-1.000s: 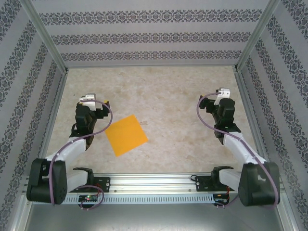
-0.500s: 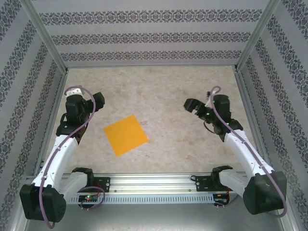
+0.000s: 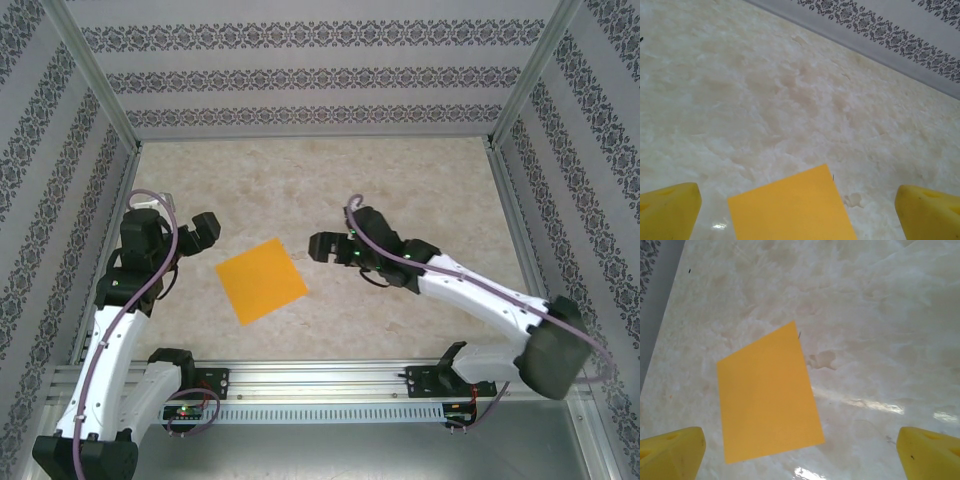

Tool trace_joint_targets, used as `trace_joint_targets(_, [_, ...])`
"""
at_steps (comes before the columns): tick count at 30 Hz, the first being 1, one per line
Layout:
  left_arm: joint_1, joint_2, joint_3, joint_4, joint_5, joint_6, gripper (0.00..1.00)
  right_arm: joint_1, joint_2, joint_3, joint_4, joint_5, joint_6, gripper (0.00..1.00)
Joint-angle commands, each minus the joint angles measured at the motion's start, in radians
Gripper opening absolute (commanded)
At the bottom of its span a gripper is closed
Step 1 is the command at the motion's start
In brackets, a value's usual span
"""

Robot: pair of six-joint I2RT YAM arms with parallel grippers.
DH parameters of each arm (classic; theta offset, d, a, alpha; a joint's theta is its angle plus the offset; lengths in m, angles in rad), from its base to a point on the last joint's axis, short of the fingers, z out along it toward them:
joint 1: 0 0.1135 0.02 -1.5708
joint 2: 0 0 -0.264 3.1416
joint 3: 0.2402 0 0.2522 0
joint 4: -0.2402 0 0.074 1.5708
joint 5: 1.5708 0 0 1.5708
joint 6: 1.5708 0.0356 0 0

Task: Fold a paper plane with a square sheet of paper (pick it up from the middle)
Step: Move the square sheet of paper to the center of the table.

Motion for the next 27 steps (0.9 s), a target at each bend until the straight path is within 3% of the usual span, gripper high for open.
trace_joint_targets(1, [0.011, -0.013, 0.005, -0.075, 0.015, 0.050, 1.00, 0.073, 0.110, 0.096, 0.003, 0.119, 0.036, 0.98])
trace_joint_targets(6, [0.011, -0.008, -0.023, -0.113, -0.018, 0.074, 1.00, 0.109, 0.288, 0.188, 0.044, 0.078, 0.107, 0.98])
trace_joint_targets(11, [0.011, -0.029, -0.038, -0.112, 0.014, 0.078, 1.00, 0.140, 0.446, 0.255, 0.145, -0.067, 0.123, 0.96])
trace_joint_targets(16, [0.011, -0.039, -0.036, -0.115, 0.003, 0.075, 1.00, 0.159, 0.575, 0.356, 0.206, -0.150, 0.156, 0.82])
trace_joint_targets(23, [0.011, -0.051, -0.031, -0.140, -0.034, 0.046, 1.00, 0.125, 0.739, 0.475, 0.144, -0.180, 0.174, 0.76])
trace_joint_targets(27, [0.011, -0.064, -0.035, -0.141, -0.054, 0.037, 1.00, 0.072, 0.817, 0.545, 0.154, -0.308, 0.136, 0.73])
